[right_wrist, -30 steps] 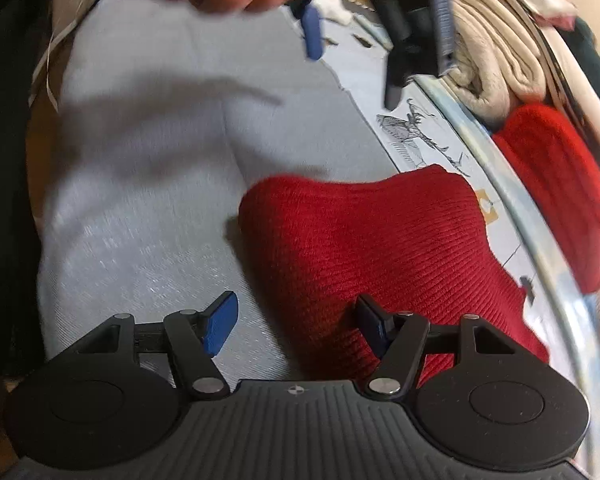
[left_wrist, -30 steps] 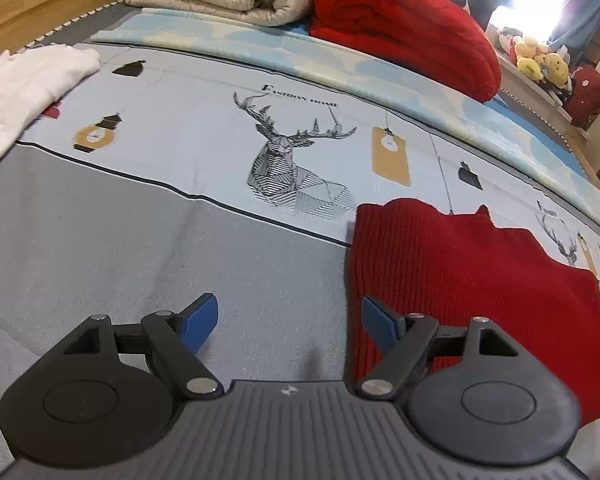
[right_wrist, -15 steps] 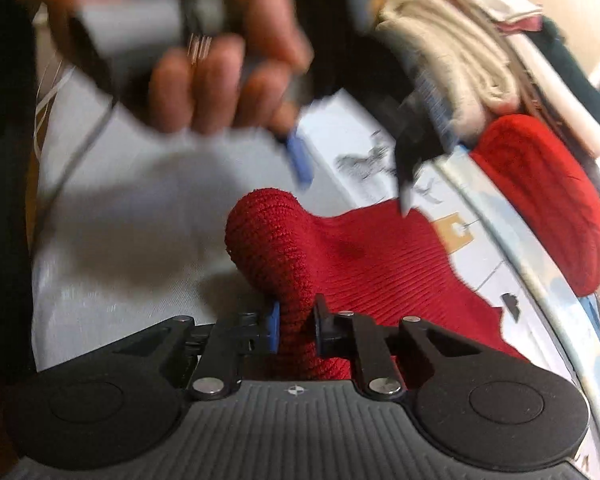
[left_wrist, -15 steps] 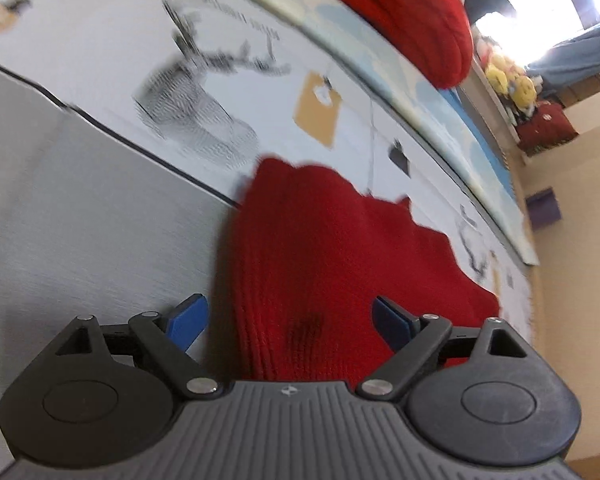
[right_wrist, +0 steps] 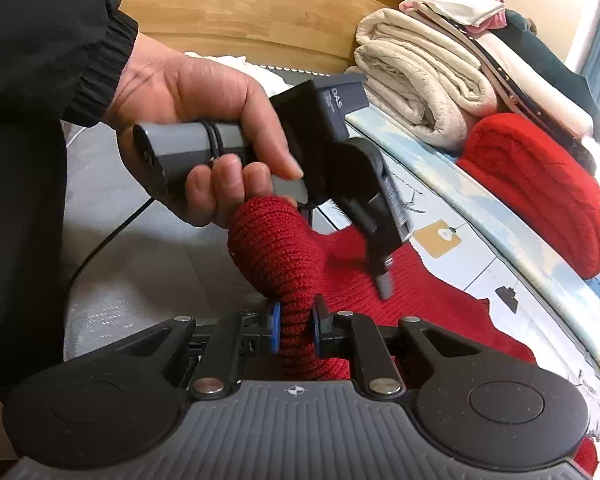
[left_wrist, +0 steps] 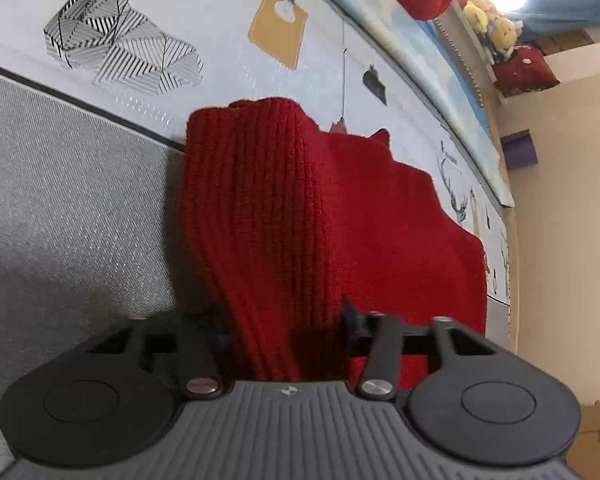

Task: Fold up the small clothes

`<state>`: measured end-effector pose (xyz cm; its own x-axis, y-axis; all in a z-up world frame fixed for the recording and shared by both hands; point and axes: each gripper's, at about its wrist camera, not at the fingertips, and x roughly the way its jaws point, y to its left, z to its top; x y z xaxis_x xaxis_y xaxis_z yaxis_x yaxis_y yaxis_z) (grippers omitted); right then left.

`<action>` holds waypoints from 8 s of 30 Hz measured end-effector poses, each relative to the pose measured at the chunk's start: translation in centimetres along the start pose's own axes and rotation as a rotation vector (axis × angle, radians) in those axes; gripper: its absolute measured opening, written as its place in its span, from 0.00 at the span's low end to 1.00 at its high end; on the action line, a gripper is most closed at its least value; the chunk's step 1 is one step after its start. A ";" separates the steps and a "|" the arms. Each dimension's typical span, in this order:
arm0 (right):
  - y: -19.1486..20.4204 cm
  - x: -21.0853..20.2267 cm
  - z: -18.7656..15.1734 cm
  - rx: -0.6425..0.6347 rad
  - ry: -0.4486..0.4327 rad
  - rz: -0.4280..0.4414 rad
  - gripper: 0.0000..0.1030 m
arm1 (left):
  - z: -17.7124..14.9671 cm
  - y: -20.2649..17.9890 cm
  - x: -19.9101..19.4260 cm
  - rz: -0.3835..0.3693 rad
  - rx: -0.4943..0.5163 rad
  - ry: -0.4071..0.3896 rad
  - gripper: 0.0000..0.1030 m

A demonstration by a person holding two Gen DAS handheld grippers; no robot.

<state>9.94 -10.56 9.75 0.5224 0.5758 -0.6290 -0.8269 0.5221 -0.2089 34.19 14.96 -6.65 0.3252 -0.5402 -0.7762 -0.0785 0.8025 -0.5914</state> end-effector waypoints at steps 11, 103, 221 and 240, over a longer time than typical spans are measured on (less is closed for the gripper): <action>0.2 -1.8 3.6 0.169 -0.147 0.104 0.15 | -1.1 0.1 -9.4 0.033 0.028 -0.133 0.30; -30.7 -5.6 -22.2 1.187 0.457 -0.222 0.82 | -5.7 -15.0 6.3 0.150 0.246 0.056 0.90; -11.7 -12.7 -11.5 0.762 0.028 -0.436 0.92 | -20.8 -16.9 -4.8 0.504 0.400 -0.411 0.99; -11.7 -12.3 -11.6 0.754 0.035 -0.427 0.92 | -20.6 -16.9 -4.2 0.494 0.407 -0.392 0.99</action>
<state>10.84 -31.06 11.22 0.7396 0.2222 -0.6353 -0.1966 0.9741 0.1117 14.70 -1.50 2.09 0.6607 -0.0237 -0.7503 0.0276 0.9996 -0.0073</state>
